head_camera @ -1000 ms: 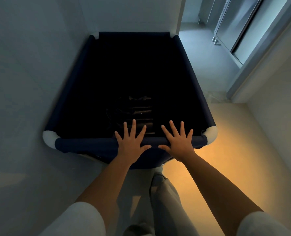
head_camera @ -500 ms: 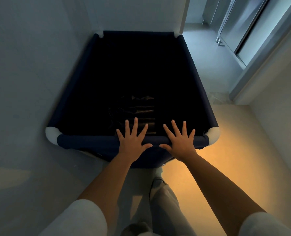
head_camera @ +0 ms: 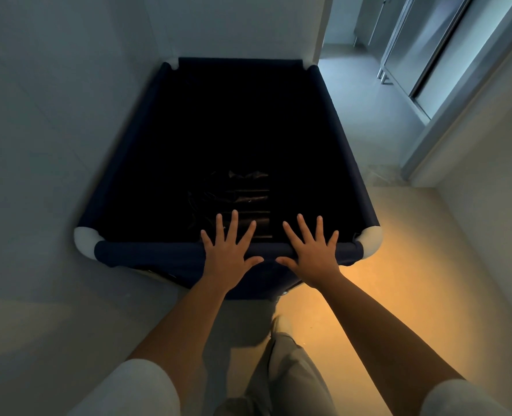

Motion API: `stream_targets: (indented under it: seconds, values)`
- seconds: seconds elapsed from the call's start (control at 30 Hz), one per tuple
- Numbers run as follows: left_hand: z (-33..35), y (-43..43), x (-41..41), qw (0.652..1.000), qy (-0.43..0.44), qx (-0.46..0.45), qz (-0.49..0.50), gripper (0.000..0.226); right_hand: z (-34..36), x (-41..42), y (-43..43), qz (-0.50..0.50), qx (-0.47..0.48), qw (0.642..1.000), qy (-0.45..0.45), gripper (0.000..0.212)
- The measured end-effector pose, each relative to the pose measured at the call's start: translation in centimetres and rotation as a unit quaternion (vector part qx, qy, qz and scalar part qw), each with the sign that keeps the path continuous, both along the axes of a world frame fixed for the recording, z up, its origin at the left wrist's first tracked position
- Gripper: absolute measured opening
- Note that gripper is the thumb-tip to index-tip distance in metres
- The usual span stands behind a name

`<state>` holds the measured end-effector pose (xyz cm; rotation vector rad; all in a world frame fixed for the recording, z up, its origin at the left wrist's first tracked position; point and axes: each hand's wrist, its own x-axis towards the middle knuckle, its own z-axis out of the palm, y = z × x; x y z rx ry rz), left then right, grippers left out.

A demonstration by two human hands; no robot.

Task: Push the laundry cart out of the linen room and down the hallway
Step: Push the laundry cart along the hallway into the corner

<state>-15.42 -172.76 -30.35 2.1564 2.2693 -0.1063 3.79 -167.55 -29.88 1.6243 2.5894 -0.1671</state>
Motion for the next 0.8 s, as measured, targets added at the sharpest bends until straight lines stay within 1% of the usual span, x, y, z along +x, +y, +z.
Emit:
stream_targets:
  seconds: [0.1, 0.2, 0.4, 0.5, 0.67, 0.8]
  values:
    - [0.1, -0.2, 0.2, 1.000, 0.002, 0.004, 0.005, 0.082, 0.0, 0.1, -0.1, 0.004, 0.000, 1.000, 0.010, 0.080]
    - [0.4, -0.3, 1.2, 0.999, -0.015, -0.001, 0.031, 0.082, 0.1, 0.4, -0.2, 0.017, 0.000, 1.000, 0.023, 0.077]
    - [1.5, 0.7, 4.2, 0.999, -0.042, 0.014, 0.030, 0.074, 0.8, 2.1, 0.4, 0.040, -0.025, 0.998, 0.049, 0.071]
    - [2.3, 1.9, 6.2, 0.997, -0.058, 0.023, 0.047, 0.069, 1.3, 4.1, 1.1, 0.049, -0.032, 0.996, 0.060, 0.070]
    - [3.2, 3.7, 11.0, 0.995, -0.081, 0.025, 0.058, 0.065, 2.7, 8.5, 3.3, 0.060, -0.027, 0.992, 0.106, 0.070]
    - [3.8, 5.7, 15.7, 0.993, -0.089, 0.027, 0.067, 0.064, 3.7, 12.3, 5.9, 0.087, -0.019, 0.991, 0.104, 0.069]
